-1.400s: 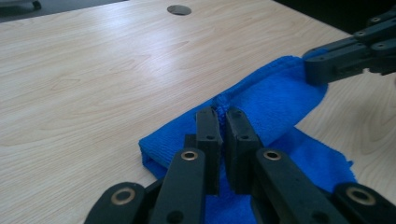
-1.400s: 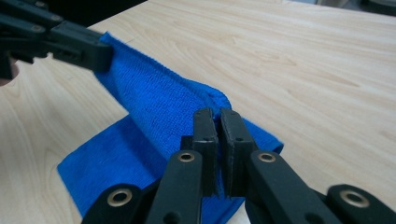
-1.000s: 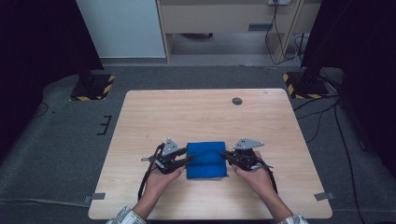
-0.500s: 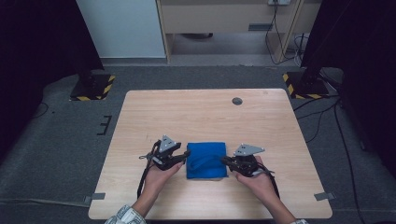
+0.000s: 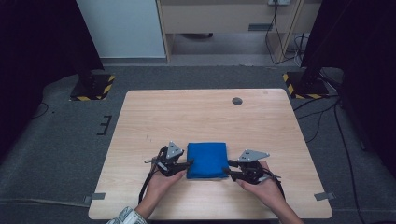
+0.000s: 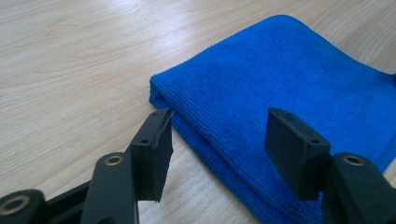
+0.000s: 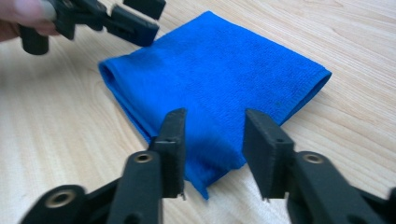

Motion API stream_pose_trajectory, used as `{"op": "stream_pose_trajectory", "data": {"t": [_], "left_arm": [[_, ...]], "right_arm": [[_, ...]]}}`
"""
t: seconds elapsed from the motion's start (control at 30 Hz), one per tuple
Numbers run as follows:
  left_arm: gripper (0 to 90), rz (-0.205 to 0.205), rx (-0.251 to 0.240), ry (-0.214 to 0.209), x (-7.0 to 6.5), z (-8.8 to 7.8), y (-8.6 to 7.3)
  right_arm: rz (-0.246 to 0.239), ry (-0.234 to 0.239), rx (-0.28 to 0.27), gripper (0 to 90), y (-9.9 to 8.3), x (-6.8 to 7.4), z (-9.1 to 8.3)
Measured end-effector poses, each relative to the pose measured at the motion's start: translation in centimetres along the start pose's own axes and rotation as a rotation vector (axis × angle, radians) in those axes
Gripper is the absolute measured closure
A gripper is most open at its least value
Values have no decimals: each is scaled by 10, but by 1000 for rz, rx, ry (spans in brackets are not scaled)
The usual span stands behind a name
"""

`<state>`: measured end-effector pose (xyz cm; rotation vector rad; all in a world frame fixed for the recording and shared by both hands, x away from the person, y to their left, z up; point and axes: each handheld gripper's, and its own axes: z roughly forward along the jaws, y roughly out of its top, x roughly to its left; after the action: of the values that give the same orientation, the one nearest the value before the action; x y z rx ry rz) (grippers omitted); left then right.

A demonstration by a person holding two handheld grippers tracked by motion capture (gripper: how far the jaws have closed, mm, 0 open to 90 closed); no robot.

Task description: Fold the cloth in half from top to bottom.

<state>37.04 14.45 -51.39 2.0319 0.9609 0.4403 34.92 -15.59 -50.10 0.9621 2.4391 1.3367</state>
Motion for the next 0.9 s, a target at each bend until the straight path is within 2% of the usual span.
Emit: {"op": "stream_pose_trajectory", "data": {"t": [0.1,0.3,0.43,0.6,0.77,0.9], "left_arm": [[387,10,0,9,-1,-1,-1],[309,-5,-13,30,4,-9,-5],[225,-30,-22,47,9,-14,-5],[139,-64,-30,49,16,-18,-6],[105,-58,-31,42,18,-20,-5],[96,-55,-38,47,22,-22,-4]], "right_arm": [[15,-15,-37,523,5,0,-2],[26,-64,-44,403,11,-8,13],[24,-111,-55,281,15,-12,17],[39,-151,-72,166,21,-15,21],[36,-180,-86,109,23,-17,21],[33,-184,-105,85,25,-20,17]]}}
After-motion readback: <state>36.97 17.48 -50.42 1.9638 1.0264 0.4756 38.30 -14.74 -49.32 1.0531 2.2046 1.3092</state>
